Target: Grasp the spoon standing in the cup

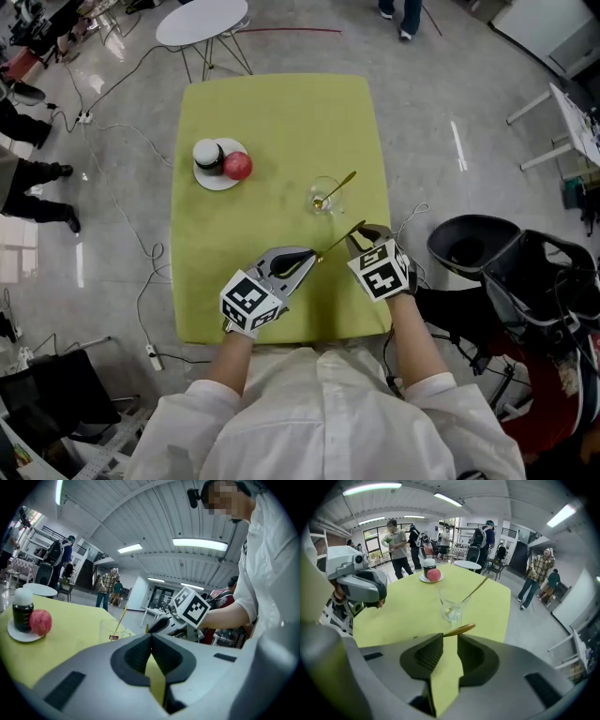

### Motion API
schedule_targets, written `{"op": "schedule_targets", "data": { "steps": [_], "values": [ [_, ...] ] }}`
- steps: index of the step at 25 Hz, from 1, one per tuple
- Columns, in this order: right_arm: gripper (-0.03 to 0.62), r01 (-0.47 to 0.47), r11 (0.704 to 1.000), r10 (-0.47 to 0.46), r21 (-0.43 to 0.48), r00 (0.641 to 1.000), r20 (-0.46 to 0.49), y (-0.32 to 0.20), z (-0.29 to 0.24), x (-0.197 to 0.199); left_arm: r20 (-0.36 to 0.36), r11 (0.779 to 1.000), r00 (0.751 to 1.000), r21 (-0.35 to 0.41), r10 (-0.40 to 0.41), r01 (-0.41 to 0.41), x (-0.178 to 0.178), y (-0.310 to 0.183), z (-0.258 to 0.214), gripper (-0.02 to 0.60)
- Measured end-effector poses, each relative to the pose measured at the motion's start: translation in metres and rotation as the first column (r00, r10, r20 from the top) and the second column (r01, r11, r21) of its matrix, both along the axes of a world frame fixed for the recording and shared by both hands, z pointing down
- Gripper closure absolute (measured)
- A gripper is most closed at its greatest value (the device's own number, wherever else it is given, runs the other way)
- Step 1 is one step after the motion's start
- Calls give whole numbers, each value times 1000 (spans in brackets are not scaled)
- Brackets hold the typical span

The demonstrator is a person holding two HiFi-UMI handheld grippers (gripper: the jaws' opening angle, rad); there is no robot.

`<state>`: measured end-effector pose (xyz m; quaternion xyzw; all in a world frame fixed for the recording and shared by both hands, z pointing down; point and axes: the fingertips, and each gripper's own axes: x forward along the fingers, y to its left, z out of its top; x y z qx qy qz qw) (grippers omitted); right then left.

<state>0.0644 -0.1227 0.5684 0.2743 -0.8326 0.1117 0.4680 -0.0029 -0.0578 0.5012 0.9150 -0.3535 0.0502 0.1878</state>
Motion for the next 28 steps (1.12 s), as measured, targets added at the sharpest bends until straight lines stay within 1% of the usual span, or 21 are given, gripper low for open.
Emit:
{"op": "schedule_targets", "data": {
  "steps": [2, 6, 11, 14, 18, 21, 28],
  "values": [
    [499, -3, 1000, 3, -16, 1000, -15, -7, 5, 3, 1, 1000, 1000, -2, 2, -2, 2, -5, 2, 578],
    [499, -38, 997, 38, -61, 999, 3, -8, 13, 5, 5, 1000, 1000, -1, 4, -4, 3, -4, 4, 577],
    [500, -127, 977, 144, -170, 985, 92, -6, 20, 8, 5, 1000, 1000, 2, 3, -3, 1, 0, -1, 578],
    [502, -153, 968, 179, -201, 976, 124, -7, 26, 8, 7, 1000, 1000, 3, 3, -3, 0, -4, -1, 578],
    [502, -159, 965, 191, -210, 971, 142, -5, 28, 7, 8, 1000, 1000, 0, 5, -5, 1, -6, -1, 578],
    [502, -158, 965, 196, -211, 965, 176, -6, 21, 4, 7, 1000, 1000, 0, 6, -6, 1, -6, -1, 578],
    [502, -144, 973, 187, -181, 950, 248, -12, -3, -5, 7, 1000, 1000, 2, 12, -12, -1, -5, -1, 577]
  ]
}}
